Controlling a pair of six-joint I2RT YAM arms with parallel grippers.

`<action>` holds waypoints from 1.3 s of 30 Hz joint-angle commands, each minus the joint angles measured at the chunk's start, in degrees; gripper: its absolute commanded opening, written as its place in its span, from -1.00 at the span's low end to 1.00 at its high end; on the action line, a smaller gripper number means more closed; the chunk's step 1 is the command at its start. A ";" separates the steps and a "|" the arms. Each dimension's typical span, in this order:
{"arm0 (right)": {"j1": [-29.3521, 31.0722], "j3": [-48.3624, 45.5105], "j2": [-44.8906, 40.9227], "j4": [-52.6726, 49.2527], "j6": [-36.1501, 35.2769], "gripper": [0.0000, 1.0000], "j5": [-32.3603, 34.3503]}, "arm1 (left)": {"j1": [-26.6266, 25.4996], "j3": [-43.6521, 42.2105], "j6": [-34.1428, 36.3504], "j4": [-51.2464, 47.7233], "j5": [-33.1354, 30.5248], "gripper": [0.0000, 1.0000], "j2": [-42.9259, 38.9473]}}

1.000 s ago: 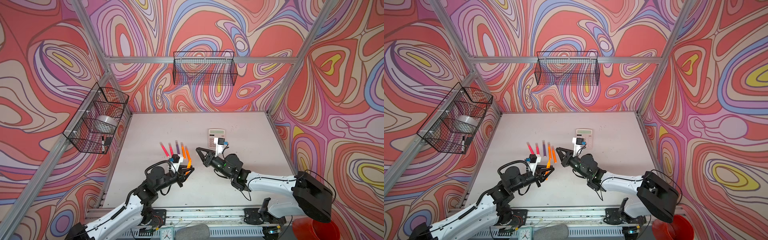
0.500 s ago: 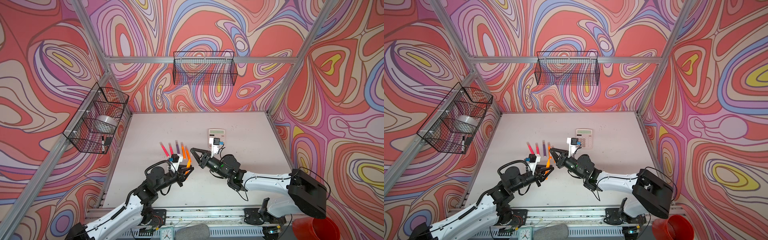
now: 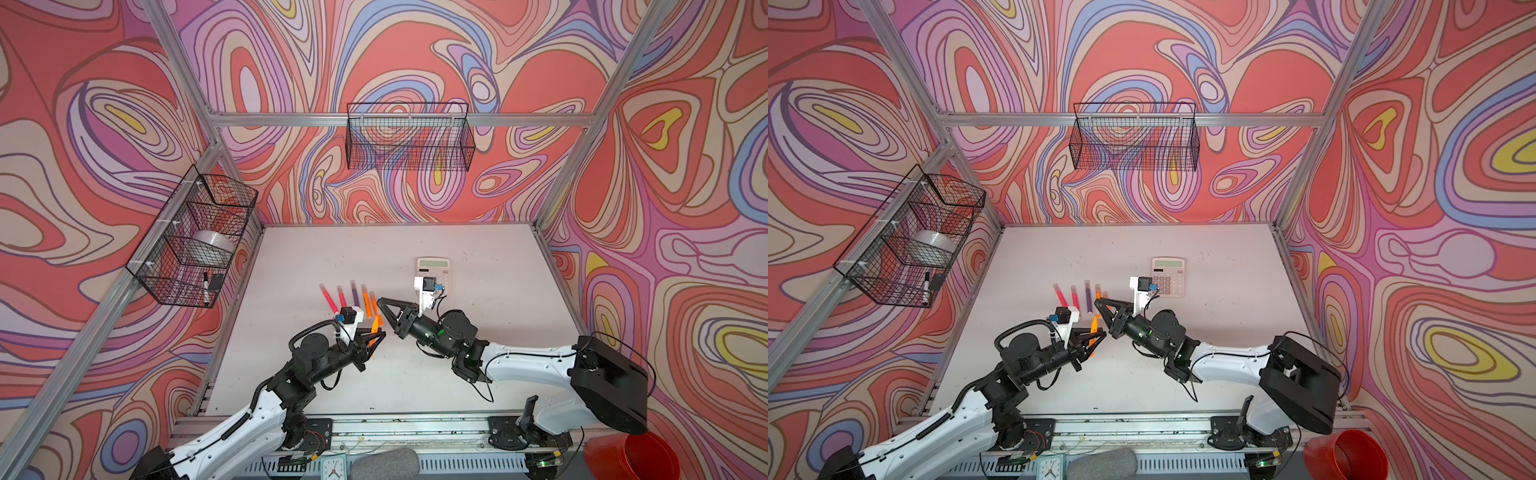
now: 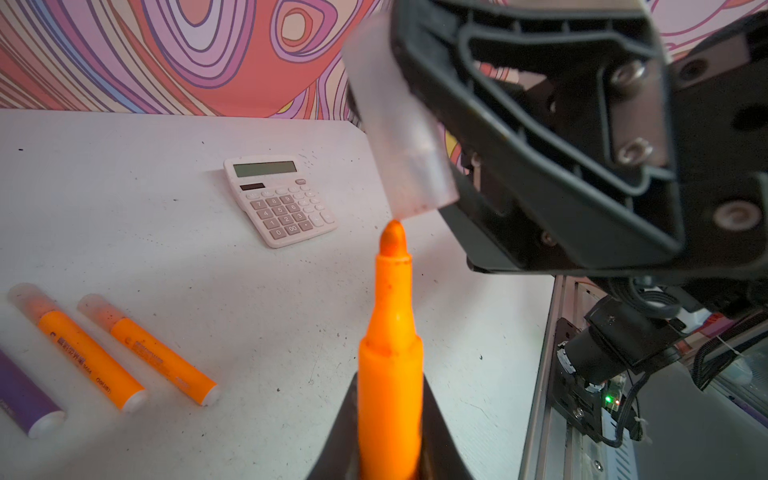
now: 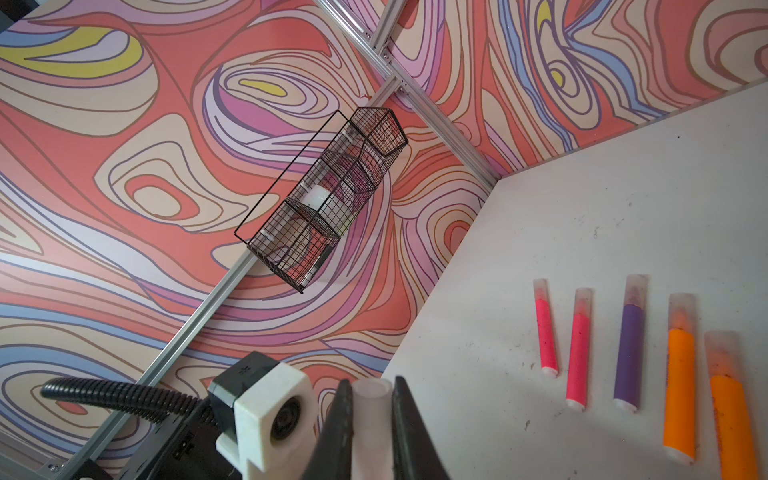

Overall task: Insert the pens into the pen caps
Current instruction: 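Lower the held cap onto the orange marker tip held by the left gripper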

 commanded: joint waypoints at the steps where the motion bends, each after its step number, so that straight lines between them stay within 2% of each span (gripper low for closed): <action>1: 0.60 1.23 1.54 0.08 0.11 -1.00 -0.44 | -0.13 0.11 -0.02 2.01 -0.27 -1.00 0.10; 21: 1.04 1.08 1.42 -0.50 -1.16 -1.00 1.25 | -0.14 -0.06 -0.08 1.46 -1.64 -1.00 0.38; 27: 2.89 0.51 1.78 -0.36 -3.85 -1.00 0.75 | -0.13 0.84 -2.47 -0.20 -8.36 -1.00 -1.95; 35: 4.47 -1.00 0.90 -2.14 -8.08 -1.00 0.64 | -0.13 5.00 -2.17 -1.75 -4.75 -1.00 -4.20; 37: 4.47 -0.68 0.55 -3.40 -9.70 -0.92 -0.16 | -0.13 5.30 -2.00 -1.41 -3.93 -1.00 -4.06; 39: 4.47 -0.04 -0.51 -6.26 -11.40 -0.75 -0.26 | -0.13 5.44 -1.69 -0.91 -2.51 -1.00 -3.64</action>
